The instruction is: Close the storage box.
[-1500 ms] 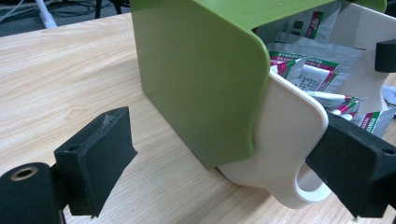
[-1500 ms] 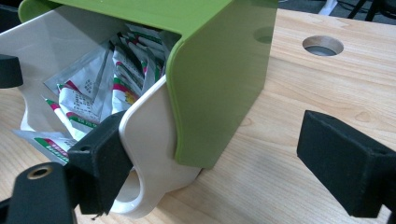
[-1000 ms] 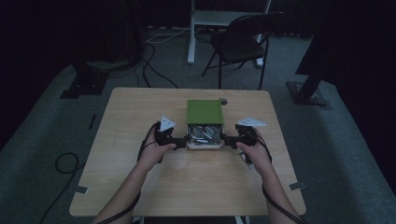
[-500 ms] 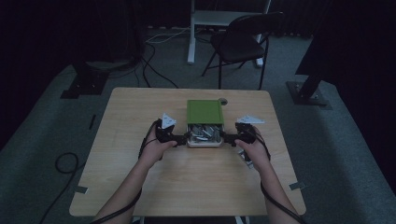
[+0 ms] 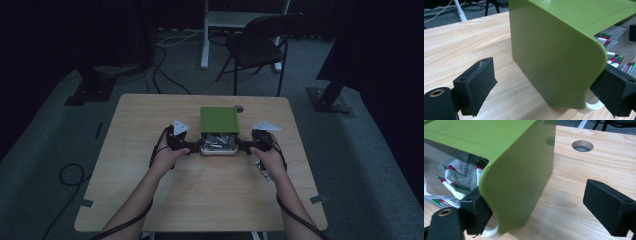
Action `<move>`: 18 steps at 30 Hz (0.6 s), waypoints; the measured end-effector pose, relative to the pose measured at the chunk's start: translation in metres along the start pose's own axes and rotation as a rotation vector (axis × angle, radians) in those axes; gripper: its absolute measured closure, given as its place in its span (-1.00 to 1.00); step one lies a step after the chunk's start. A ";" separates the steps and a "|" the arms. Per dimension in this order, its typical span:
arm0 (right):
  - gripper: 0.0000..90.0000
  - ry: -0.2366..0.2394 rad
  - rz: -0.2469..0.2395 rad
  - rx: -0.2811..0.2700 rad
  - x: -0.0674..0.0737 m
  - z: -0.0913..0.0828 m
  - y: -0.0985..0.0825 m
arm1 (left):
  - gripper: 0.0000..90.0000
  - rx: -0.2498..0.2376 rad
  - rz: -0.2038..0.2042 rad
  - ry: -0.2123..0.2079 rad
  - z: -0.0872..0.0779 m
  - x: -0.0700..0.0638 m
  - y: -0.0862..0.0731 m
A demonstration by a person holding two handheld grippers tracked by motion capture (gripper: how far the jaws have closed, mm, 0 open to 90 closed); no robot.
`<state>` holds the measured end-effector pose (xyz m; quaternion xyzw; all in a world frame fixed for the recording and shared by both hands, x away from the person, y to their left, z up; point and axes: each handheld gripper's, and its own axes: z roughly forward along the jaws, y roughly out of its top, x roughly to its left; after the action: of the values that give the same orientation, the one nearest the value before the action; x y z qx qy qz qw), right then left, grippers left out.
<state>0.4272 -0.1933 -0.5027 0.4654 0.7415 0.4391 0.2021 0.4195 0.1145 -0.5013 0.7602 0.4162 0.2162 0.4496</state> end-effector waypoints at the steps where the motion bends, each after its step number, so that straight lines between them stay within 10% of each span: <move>1: -0.72 0.001 0.001 -0.001 0.000 0.000 0.000 | -0.77 -0.001 -0.001 0.001 0.001 0.000 0.000; 18: -0.70 0.008 0.022 -0.019 0.007 -0.003 -0.001 | -0.77 -0.019 0.004 -0.028 -0.003 -0.009 0.000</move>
<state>0.4213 -0.1892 -0.5016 0.4697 0.7329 0.4502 0.1990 0.4126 0.1089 -0.4993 0.7596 0.4064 0.2102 0.4622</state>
